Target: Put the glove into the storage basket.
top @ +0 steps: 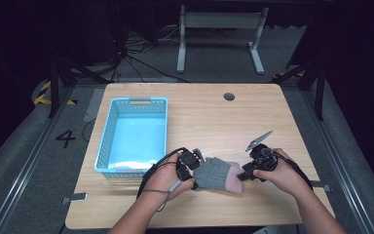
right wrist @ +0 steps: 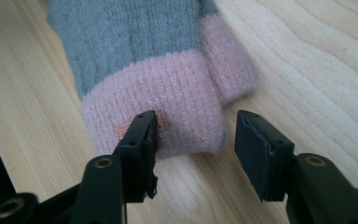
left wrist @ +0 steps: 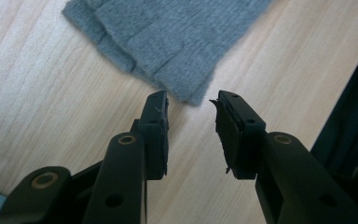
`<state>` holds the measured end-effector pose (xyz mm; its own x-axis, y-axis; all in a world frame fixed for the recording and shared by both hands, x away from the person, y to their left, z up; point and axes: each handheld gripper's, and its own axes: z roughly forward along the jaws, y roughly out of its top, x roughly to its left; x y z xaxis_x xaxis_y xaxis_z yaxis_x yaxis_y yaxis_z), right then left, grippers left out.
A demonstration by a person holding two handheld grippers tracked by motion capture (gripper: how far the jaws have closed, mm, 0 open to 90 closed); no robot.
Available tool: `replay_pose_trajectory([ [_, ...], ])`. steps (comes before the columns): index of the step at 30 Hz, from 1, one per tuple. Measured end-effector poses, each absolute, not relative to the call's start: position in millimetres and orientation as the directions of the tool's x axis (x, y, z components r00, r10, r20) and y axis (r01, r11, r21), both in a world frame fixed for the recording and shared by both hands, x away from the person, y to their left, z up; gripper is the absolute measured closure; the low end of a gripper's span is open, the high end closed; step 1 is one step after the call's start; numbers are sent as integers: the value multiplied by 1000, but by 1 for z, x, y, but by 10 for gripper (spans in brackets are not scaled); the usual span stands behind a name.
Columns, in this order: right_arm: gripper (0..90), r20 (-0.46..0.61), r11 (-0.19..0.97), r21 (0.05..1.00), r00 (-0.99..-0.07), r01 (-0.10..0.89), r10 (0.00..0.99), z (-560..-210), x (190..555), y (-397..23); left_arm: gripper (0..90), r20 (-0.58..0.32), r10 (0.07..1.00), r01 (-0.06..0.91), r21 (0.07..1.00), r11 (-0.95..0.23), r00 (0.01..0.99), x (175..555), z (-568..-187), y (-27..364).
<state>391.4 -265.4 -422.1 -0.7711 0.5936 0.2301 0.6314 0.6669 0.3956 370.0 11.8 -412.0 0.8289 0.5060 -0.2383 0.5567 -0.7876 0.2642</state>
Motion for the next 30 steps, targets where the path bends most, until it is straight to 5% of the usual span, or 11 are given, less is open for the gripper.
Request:
replay_pose_trajectory([
  [13,501,221,675,392,-776,625,591,-422,390,-264,626,-254,508,563,250,-787,823,374,-427,1],
  [27,525,200,685,384,-780,619,592,-420,388,-260,750,-229,507,556,300,-775,831,372,-418,2],
  [30,538,197,689,384,-783,615,590,-420,388,-260,869,-219,511,556,298,-776,831,373,-419,2],
])
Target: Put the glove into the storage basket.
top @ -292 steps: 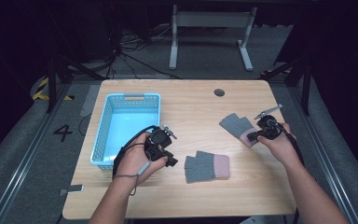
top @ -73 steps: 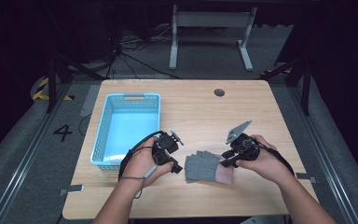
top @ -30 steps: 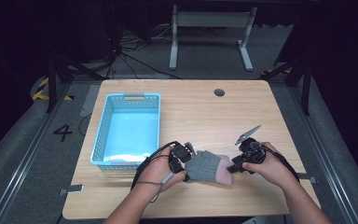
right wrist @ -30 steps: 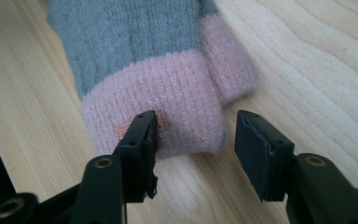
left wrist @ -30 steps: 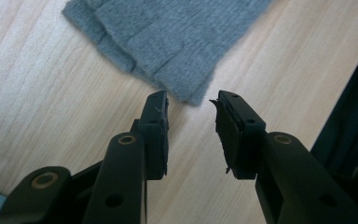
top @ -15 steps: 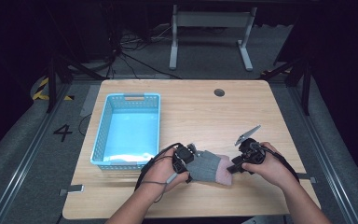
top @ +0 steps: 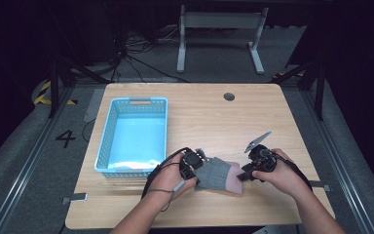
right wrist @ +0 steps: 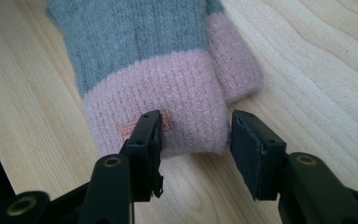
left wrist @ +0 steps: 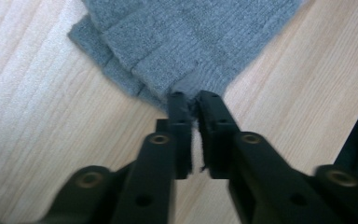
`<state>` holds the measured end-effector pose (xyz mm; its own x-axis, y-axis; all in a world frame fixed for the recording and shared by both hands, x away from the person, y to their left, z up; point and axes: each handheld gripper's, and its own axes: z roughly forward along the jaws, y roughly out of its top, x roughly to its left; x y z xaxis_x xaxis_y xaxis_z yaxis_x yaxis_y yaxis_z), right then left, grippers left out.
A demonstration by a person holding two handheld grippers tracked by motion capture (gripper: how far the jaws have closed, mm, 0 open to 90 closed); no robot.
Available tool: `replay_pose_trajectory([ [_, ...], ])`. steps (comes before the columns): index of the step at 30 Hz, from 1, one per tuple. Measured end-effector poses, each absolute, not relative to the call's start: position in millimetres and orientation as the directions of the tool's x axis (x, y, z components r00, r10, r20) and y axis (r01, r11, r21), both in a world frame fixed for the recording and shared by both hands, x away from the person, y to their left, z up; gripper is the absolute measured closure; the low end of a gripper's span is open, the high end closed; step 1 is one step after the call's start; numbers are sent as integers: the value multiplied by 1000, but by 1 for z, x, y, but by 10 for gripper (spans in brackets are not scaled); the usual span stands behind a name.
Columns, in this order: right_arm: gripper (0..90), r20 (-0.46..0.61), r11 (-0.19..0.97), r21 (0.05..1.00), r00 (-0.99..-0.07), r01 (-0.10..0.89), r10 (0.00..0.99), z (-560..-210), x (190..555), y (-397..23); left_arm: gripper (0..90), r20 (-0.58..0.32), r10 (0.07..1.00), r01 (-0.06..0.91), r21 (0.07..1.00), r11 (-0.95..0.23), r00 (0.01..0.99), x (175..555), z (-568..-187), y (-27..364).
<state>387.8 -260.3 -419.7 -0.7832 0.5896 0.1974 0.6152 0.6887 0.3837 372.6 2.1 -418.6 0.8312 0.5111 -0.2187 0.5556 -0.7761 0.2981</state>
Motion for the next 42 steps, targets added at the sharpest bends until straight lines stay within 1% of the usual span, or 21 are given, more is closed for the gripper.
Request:
replay_pose_trajectory([
  [4,551,209,686,382,-781,620,589,-420,388,-260,890,-220,514,558,275,-783,829,373,-420,2],
  [5,575,214,682,379,-776,626,594,-421,389,-260,893,-214,512,554,272,-787,832,372,-421,1],
  [6,575,214,682,379,-776,626,594,-421,389,-260,894,-214,512,554,272,-787,832,372,-421,1],
  [8,631,210,685,375,-777,625,594,-420,388,-259,894,-212,507,549,273,-790,836,371,-420,1],
  [9,670,203,690,372,-780,621,592,-418,387,-258,895,-213,506,548,275,-790,836,371,-419,0],
  [10,738,189,698,371,-786,613,589,-417,386,-257,895,-212,506,547,276,-790,836,370,-418,0],
  [11,764,164,708,365,-790,605,591,-415,385,-257,895,-209,502,543,280,-792,839,369,-417,0],
  [17,783,171,702,376,-789,605,590,-406,382,-257,896,-204,492,533,295,-793,846,365,-410,2],
  [25,784,153,688,424,-795,589,587,-389,384,-257,896,-193,488,525,309,-793,851,354,-397,5],
  [33,783,140,691,435,-801,578,582,-384,393,-248,896,-189,488,523,309,-794,852,348,-395,6],
  [42,783,136,690,422,-794,588,593,-385,399,-245,897,-196,483,521,296,-800,853,349,-400,3],
])
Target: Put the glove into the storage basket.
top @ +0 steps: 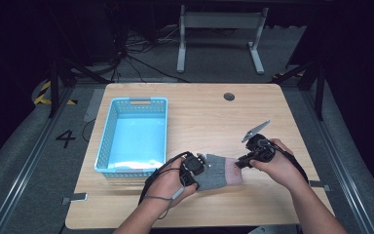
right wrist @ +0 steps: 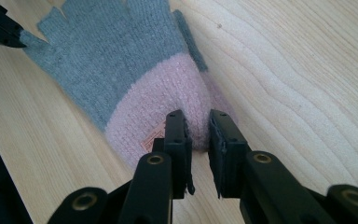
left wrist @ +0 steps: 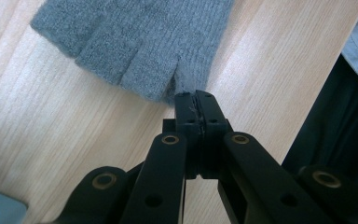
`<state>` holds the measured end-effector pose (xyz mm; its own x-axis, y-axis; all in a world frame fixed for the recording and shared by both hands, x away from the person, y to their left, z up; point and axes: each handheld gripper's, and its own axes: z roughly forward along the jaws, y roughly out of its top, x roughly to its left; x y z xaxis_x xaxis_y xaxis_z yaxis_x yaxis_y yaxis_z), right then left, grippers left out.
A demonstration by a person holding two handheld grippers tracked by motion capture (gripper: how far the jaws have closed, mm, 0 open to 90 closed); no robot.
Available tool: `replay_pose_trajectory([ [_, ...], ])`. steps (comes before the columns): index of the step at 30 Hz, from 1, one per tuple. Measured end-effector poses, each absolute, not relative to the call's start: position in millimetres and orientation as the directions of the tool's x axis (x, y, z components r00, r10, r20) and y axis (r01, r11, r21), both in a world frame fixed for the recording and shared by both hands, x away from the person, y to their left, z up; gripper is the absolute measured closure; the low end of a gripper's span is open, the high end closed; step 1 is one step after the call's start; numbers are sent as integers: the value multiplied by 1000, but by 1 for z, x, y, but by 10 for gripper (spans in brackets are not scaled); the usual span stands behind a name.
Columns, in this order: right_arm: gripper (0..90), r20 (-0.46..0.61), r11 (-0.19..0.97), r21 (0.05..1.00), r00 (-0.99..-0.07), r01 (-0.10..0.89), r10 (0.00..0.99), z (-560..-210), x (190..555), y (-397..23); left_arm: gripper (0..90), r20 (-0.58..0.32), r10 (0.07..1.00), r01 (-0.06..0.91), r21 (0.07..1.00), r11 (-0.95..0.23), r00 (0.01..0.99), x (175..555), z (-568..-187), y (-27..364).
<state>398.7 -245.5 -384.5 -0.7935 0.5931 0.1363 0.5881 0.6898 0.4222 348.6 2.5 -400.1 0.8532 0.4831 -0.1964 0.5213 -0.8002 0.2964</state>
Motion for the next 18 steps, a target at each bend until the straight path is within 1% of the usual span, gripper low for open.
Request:
replay_pose_trajectory([
  [12,772,142,693,404,-789,597,598,-398,405,-243,896,-211,498,540,263,-799,841,358,-415,2],
  [15,751,136,694,401,-788,598,600,-401,407,-243,895,-208,498,538,252,-804,842,360,-419,0],
  [18,709,128,693,398,-784,601,607,-404,408,-244,895,-192,512,546,255,-798,837,360,-421,0],
])
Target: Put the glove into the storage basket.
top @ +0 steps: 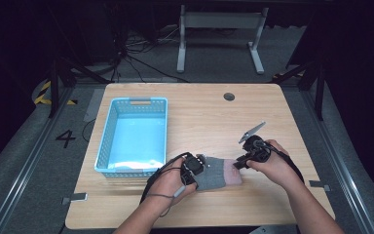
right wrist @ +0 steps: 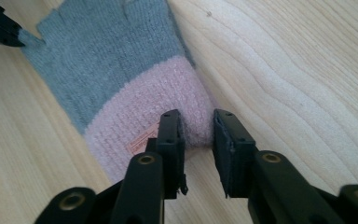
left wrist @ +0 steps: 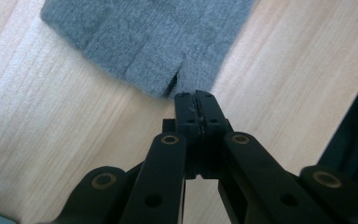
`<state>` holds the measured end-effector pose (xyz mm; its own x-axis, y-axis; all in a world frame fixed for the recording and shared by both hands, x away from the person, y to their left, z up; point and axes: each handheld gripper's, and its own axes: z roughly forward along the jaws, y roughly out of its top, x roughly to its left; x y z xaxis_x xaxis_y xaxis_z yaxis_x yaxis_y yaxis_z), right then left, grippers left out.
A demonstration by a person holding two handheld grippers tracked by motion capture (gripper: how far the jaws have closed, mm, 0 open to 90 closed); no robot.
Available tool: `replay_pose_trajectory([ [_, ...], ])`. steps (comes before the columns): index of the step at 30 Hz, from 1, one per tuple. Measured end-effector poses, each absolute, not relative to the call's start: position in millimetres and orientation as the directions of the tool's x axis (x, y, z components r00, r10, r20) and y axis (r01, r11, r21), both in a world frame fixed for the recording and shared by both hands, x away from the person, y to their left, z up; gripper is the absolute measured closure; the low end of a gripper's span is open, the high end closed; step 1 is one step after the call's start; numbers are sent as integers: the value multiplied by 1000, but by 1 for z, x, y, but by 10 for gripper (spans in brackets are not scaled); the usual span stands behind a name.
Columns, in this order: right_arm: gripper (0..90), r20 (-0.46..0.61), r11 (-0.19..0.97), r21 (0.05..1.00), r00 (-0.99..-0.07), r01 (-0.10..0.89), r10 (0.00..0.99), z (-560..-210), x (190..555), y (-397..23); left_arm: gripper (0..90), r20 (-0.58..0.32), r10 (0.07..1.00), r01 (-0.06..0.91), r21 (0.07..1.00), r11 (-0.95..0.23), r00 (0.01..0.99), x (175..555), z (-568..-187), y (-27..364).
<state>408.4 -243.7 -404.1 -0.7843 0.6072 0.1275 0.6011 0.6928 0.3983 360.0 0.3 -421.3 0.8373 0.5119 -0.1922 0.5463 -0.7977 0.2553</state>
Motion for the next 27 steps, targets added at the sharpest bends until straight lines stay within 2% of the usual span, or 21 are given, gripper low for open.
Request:
replay_pose_trajectory([
  [3,626,108,695,400,-784,598,612,-406,410,-246,893,-192,510,545,252,-800,838,361,-422,0],
  [6,587,95,688,410,-778,599,621,-405,410,-247,886,-191,510,544,248,-802,839,361,-422,0],
  [16,577,61,654,449,-751,609,657,-392,404,-270,774,-185,529,561,281,-779,828,364,-413,9],
  [19,570,58,639,462,-740,615,670,-386,401,-278,701,-175,534,562,290,-774,827,365,-409,11],
  [20,570,58,639,462,-740,615,670,-386,401,-278,701,-174,535,562,299,-771,827,365,-408,11],
  [27,550,70,621,465,-725,631,685,-384,397,-289,638,-174,494,522,360,-773,852,365,-394,8],
])
